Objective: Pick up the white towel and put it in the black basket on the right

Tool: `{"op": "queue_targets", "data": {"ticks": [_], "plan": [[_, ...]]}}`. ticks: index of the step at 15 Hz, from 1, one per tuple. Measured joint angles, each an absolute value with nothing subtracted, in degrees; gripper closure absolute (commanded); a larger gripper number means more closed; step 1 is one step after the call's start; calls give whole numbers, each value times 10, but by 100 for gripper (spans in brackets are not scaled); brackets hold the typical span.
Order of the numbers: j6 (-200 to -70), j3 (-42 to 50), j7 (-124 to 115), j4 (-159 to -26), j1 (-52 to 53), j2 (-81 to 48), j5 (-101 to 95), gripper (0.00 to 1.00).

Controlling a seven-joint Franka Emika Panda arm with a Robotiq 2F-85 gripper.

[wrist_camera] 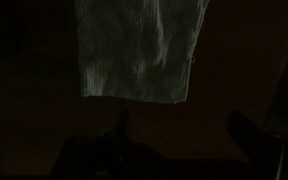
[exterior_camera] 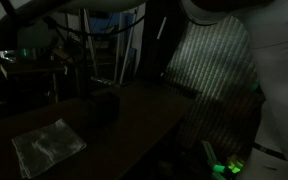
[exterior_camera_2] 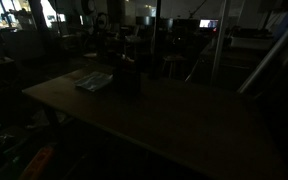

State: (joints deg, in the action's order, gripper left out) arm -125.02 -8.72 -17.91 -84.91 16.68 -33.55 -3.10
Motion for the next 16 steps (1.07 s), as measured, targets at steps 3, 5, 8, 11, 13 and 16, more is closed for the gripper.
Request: {"op": "queue_targets", "data": {"ticks": [3,5,8,11,13,16], "plan": [[-1250,-87,-133,-838,166,-365,-28,0],[-1250,-88,-106,-828,166,-386,-24,0],[-1249,-89,-71,-810,166,-416,-15,0],[-1249,-92,-35,-791,165,-442,-11,0],[-1249,-93,-11,-785,165,-457,-11,0],[-1249,-93,15,-785,164,-472,-11,0]]}}
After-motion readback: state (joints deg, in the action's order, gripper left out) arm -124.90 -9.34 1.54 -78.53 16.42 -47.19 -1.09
